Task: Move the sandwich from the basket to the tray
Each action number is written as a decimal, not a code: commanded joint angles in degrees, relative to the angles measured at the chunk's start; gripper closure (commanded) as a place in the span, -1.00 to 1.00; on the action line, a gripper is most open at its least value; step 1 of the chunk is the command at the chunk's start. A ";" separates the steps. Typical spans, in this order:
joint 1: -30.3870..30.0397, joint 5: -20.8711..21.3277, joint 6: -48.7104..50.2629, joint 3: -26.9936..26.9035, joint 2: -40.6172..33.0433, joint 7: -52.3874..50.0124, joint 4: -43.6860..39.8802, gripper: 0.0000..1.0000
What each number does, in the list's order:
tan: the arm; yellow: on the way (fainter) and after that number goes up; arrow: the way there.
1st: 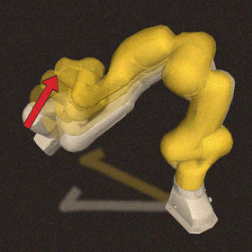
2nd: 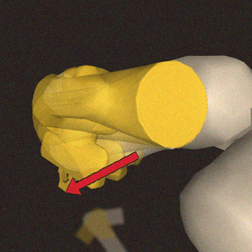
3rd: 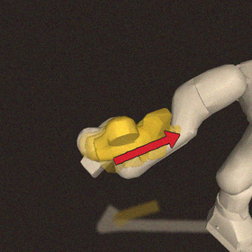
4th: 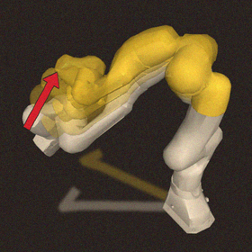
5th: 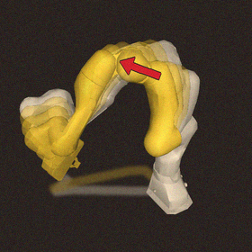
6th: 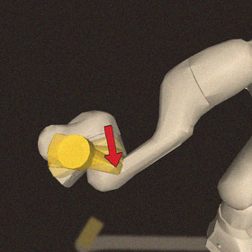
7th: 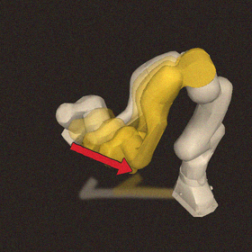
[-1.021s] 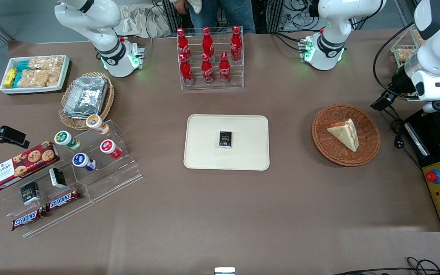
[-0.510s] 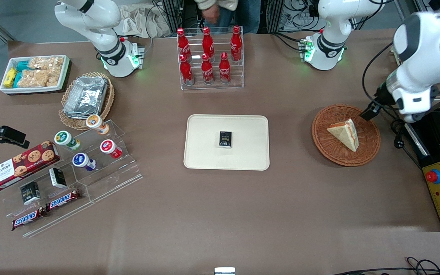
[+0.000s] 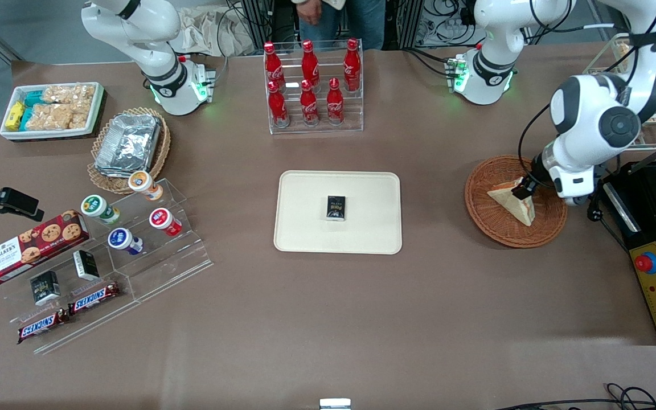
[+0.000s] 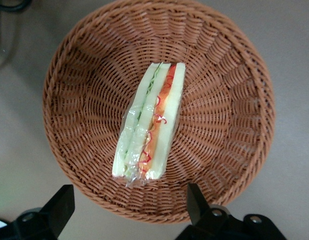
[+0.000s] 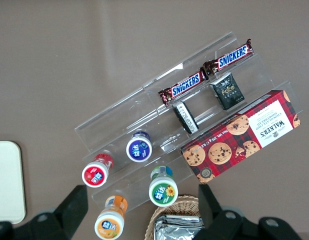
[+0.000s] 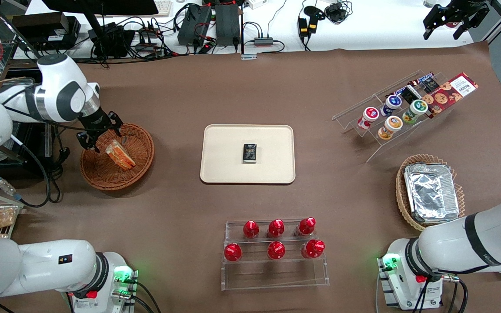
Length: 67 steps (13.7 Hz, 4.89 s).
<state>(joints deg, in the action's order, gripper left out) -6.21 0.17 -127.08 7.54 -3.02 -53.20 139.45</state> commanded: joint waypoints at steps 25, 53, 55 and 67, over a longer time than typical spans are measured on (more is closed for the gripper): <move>8.92 1.60 20.89 2.39 -0.41 22.95 -23.59 1.00; 38.29 7.13 -4.31 2.13 28.25 5.39 -25.63 -1.00; 38.29 4.41 -4.31 2.22 25.62 3.12 -26.68 -1.00; 22.41 -5.42 33.82 2.04 17.36 21.44 -56.22 -1.00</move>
<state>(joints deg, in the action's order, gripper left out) 19.97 -2.09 -96.43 9.07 16.66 -37.40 84.67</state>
